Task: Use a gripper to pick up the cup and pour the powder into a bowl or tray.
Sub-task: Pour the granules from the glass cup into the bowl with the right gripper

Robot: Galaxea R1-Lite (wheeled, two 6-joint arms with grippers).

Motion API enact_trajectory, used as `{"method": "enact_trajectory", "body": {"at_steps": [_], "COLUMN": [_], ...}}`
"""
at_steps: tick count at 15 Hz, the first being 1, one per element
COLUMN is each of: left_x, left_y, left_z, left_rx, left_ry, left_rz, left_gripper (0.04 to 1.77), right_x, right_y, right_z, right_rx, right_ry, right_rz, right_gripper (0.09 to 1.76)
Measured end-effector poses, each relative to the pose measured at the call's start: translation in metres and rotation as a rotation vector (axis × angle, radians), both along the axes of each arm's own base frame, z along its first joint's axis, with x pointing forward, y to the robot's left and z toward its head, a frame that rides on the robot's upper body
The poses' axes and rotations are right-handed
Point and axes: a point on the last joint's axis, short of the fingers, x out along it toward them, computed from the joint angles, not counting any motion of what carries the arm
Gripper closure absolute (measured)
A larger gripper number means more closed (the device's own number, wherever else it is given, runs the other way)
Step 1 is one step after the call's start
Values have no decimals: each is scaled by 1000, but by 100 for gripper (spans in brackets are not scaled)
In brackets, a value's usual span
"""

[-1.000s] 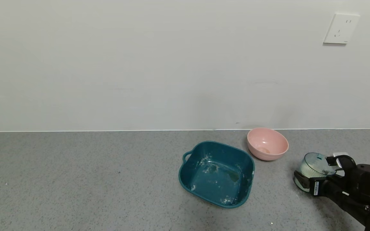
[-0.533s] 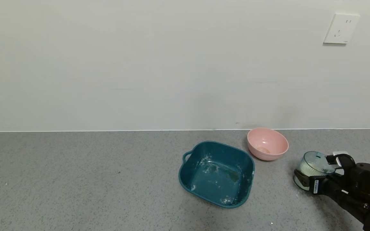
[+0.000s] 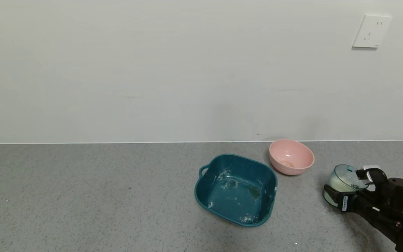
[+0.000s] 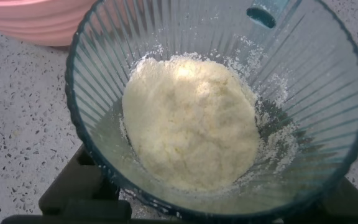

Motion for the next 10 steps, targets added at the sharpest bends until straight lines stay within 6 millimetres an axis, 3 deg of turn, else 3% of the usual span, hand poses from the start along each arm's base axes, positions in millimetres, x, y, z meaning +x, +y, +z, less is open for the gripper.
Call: {"method": "enact_trajectory", "body": {"at_steps": [10], "left_x": [0], "left_y": [0], "left_z": [0], "left_rx": [0], "left_ry": [0], "left_rz": [0], "left_gripper": [9], "right_x": [0], "right_y": [1], "right_z": [15], "right_rx": [-41], "right_ry": [-56], "right_rz": [18], "right_gripper": [50]}}
